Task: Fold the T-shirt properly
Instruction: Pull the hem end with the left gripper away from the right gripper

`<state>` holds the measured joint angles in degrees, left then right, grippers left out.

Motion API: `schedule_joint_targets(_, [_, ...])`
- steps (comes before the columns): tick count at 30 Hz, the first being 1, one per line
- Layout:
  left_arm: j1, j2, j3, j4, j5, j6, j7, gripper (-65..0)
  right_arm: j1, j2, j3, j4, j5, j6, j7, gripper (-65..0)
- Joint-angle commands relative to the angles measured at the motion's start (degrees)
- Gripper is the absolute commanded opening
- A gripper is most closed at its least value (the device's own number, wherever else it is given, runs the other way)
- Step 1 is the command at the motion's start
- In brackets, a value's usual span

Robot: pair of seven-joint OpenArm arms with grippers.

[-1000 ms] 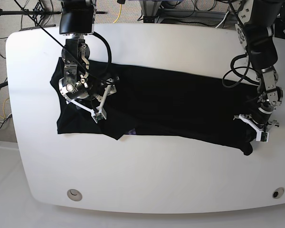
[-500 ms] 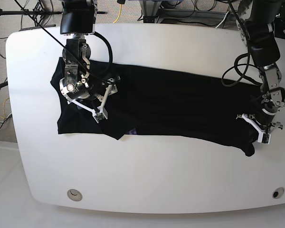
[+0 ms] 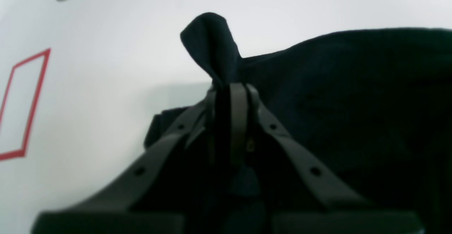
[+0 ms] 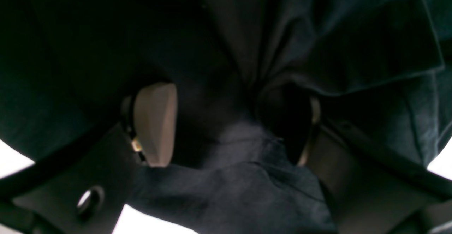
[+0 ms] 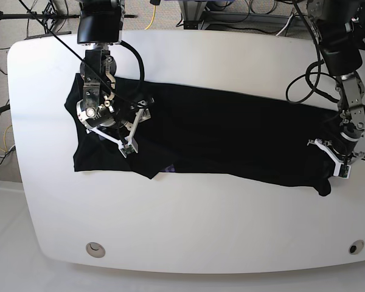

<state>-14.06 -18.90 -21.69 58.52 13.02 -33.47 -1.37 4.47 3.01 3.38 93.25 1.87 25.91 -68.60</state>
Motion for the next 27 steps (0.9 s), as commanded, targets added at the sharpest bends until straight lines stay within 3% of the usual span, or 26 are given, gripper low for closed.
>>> schedule_joint_targets(1, [-0.3,-1.0,-0.2,2.6,-0.9,0.3,-1.8,-62.1,1.2,0.2,0.1,0.8,0.5,0.1,0.9,-21.4])
schedule_joint_targets(27, [6.5,-3.1,-0.2,8.1,-0.8,0.3,-1.8,-62.0,1.2,0.2,0.1,0.8,0.5,0.0,0.9,-21.4])
